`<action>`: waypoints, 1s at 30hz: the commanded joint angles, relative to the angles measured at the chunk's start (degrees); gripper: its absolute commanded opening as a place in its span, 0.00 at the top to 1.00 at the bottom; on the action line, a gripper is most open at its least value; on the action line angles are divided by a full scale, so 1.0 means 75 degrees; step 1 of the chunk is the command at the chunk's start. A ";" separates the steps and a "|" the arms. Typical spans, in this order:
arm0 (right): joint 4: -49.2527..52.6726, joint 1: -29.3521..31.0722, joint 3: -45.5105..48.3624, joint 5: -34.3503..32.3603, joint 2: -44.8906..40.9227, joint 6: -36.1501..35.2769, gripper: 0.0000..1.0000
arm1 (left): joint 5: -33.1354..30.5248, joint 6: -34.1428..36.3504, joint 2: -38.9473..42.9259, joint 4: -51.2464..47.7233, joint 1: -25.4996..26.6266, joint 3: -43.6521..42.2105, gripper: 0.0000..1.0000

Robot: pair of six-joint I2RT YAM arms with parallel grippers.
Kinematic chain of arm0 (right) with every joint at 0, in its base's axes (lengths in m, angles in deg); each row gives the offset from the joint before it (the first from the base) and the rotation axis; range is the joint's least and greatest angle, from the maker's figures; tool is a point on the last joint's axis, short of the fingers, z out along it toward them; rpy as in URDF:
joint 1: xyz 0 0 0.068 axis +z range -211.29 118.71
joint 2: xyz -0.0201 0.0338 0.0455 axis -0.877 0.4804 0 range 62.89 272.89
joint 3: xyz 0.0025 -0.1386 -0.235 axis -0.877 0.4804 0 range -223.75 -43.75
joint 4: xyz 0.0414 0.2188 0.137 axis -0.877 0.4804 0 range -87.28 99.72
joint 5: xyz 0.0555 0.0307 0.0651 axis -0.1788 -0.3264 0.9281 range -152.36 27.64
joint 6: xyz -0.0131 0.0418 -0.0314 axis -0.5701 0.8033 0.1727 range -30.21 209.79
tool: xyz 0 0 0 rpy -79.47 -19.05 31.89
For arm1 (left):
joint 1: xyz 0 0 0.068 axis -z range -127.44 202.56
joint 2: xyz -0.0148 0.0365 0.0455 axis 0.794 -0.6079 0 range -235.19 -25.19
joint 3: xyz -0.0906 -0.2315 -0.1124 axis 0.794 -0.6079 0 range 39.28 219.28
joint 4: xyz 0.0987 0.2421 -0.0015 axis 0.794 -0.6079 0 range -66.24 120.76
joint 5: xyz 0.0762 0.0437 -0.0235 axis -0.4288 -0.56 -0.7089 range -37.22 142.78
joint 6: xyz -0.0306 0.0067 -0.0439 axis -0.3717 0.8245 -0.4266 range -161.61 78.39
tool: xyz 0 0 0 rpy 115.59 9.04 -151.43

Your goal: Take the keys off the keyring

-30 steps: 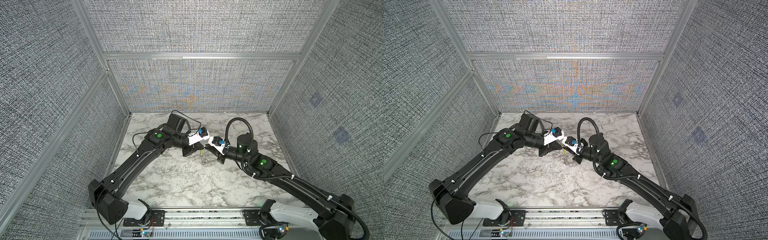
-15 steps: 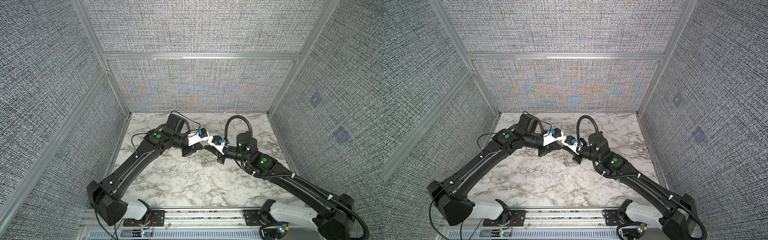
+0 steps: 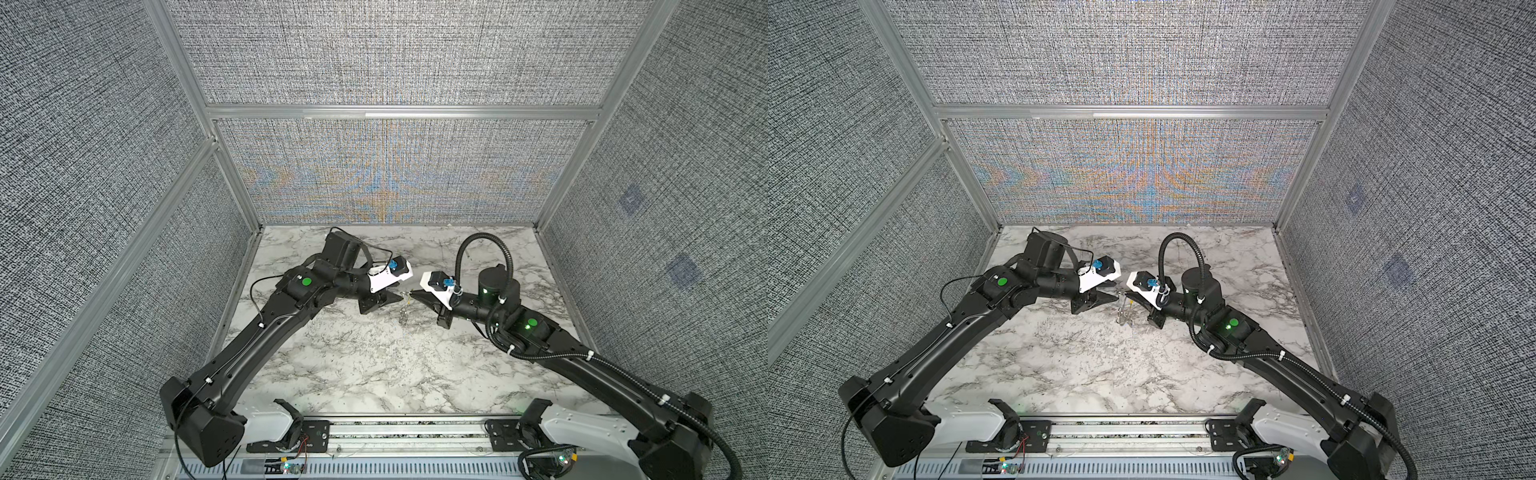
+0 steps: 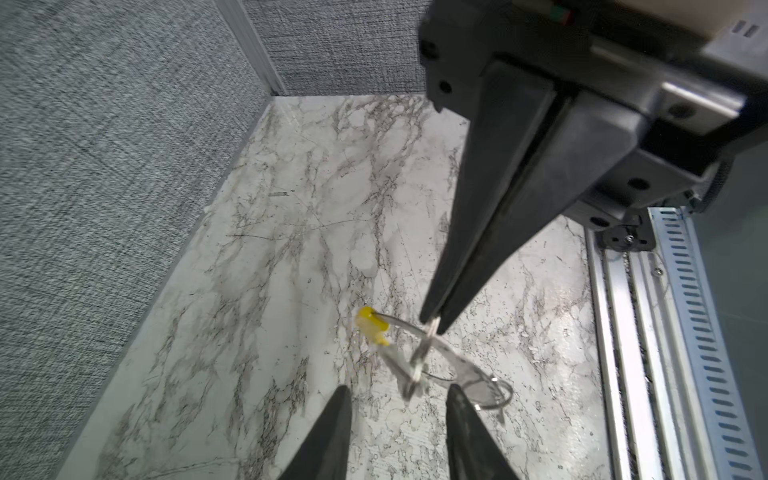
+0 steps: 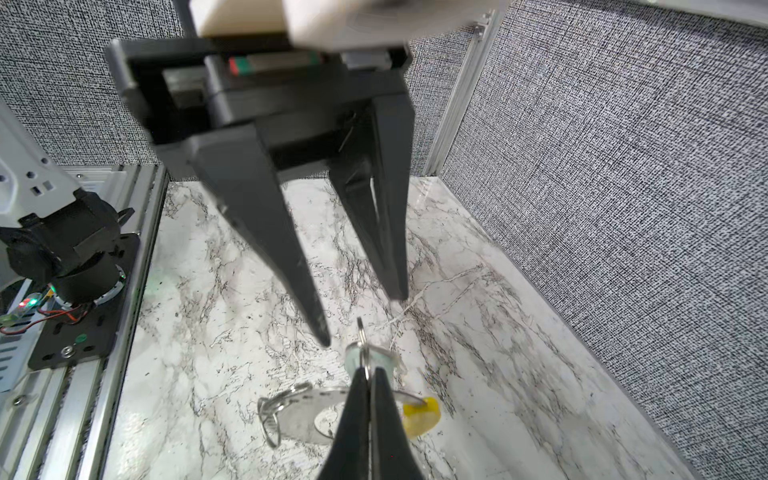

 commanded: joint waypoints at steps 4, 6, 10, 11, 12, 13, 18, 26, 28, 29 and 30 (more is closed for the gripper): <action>-0.0628 -0.0042 0.0114 0.0331 -0.0065 0.0203 1.00 | 0.0141 -0.0722 0.0611 0.1390 -0.0219 -0.0878 0.56; -0.0669 -0.0049 0.0131 0.0386 -0.0072 0.0197 1.00 | 0.0314 -0.0898 0.0787 0.1759 -0.0268 -0.1212 0.55; -0.0722 -0.0065 0.0118 0.0406 -0.0075 0.0226 1.00 | 0.0717 -0.1384 0.1028 0.2562 -0.0304 -0.1784 0.54; -0.0755 -0.0060 0.0114 0.0398 -0.0069 0.0242 1.00 | 0.0796 -0.1490 0.1071 0.2738 -0.0304 -0.1901 0.53; -0.0775 -0.0066 0.0114 0.0386 -0.0077 0.0260 1.00 | 0.0865 -0.1629 0.1097 0.2935 -0.0304 -0.2030 0.53; -0.0804 -0.0065 0.0115 0.0374 -0.0066 0.0292 1.00 | 0.0948 -0.1778 0.1115 0.3156 -0.0304 -0.2172 0.52; -0.0901 -0.0059 0.0084 0.0411 -0.0020 0.0391 1.00 | 0.1019 -0.2340 0.1238 0.3982 -0.0304 -0.2704 0.51; -0.1131 -0.0071 0.0126 0.0275 -0.0007 0.0550 1.00 | 0.0570 -0.3206 0.1546 0.5206 -0.0247 -0.3474 0.51; -0.1191 -0.0065 0.0135 0.0200 -0.0019 0.0574 1.00 | 0.0454 -0.3280 0.1586 0.5348 -0.0191 -0.3604 0.51; -0.1196 -0.0071 0.0139 0.0176 -0.0019 0.0572 1.00 | 0.0349 -0.3308 0.1592 0.5387 -0.0159 -0.3629 0.51; -0.1219 -0.0065 0.0132 0.0147 -0.0029 0.0594 1.00 | 0.0275 -0.3331 0.1596 0.5443 -0.0123 -0.3654 0.52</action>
